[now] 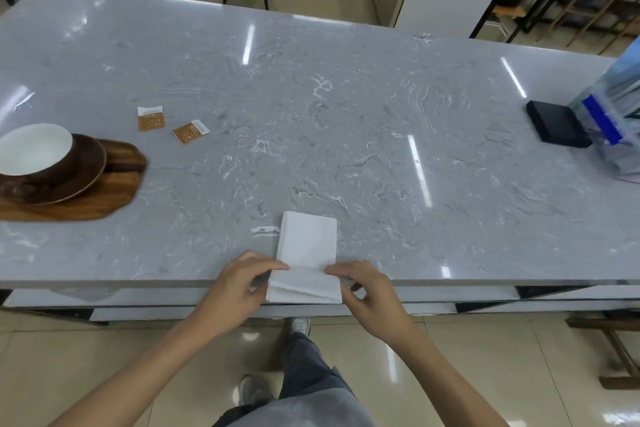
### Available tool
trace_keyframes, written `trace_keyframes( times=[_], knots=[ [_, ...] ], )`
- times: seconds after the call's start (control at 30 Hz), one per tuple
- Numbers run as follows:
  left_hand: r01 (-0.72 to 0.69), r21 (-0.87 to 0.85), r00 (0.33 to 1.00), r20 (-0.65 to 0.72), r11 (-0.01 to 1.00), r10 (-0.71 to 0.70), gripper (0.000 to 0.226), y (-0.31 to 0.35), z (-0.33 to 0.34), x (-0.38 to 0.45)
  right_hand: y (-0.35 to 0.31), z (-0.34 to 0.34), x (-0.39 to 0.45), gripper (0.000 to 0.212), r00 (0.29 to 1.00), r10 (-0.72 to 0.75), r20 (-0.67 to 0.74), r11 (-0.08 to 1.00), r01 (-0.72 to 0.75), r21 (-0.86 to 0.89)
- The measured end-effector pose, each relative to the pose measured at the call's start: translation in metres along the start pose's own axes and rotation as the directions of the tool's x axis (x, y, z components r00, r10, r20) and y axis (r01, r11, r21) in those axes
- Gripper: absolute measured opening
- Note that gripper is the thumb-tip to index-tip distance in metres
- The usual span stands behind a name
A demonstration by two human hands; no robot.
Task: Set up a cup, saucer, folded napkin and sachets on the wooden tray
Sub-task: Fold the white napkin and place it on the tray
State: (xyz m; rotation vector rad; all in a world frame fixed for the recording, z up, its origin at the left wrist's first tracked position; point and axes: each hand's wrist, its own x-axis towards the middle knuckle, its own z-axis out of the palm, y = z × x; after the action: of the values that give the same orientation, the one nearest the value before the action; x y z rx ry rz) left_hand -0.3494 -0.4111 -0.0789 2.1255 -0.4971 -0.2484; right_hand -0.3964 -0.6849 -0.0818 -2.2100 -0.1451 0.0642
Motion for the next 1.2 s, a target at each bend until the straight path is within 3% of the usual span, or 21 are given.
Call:
trace_keyframes(
  times=[0.13,0.23,0.4,0.6,0.77,0.87,0.97,1.07,1.13,1.2],
  knots=[
    [0.1,-0.069,0.995,-0.021,0.993,-0.102,0.008,0.006,0.001,0.007,-0.004,0.005,0.005,0.016,0.997,0.063,-0.041,0.995,-0.059,0.086],
    [0.177,-0.122,0.976,-0.106,0.977,-0.19,0.01,0.011,0.003,0.018,-0.006,0.013,0.01,0.019,0.981,0.149,-0.121,0.979,-0.129,0.161],
    [0.228,-0.072,0.947,-0.216,0.971,-0.238,0.012,0.013,0.009,0.034,-0.01,0.023,0.024,0.003,0.906,0.368,-0.209,0.904,-0.295,0.31],
    [0.253,0.156,0.944,-0.255,0.955,-0.209,0.016,0.012,0.014,0.045,-0.007,0.028,0.032,0.009,0.873,0.386,-0.296,0.921,-0.351,0.167],
    [0.258,0.19,0.936,-0.293,0.947,-0.196,0.014,0.01,0.017,0.048,-0.009,0.031,0.032,0.012,0.849,0.413,-0.329,0.911,-0.385,0.149],
    [0.233,0.206,0.939,-0.303,0.951,-0.164,0.014,0.008,0.018,0.05,-0.01,0.031,0.031,0.016,0.854,0.392,-0.343,0.92,-0.374,0.122],
    [0.222,0.319,0.93,-0.353,0.922,-0.102,0.017,0.006,0.022,0.05,-0.013,0.031,0.031,0.028,0.879,0.293,-0.377,0.935,-0.346,-0.082],
    [0.096,0.475,0.926,-0.365,0.875,0.096,0.029,0.003,0.026,0.053,-0.018,0.03,0.035,0.036,0.904,0.108,-0.415,0.933,-0.236,-0.273],
    [-0.07,0.582,0.933,-0.25,0.81,0.26,0.036,0.004,0.026,0.061,-0.019,0.031,0.041,0.041,0.923,-0.044,-0.382,0.92,-0.111,-0.376],
    [-0.13,0.658,0.972,-0.063,0.742,0.226,0.048,0.006,0.025,0.071,-0.017,0.033,0.048,0.049,0.953,-0.113,-0.28,0.876,-0.037,-0.481]
  ],
)
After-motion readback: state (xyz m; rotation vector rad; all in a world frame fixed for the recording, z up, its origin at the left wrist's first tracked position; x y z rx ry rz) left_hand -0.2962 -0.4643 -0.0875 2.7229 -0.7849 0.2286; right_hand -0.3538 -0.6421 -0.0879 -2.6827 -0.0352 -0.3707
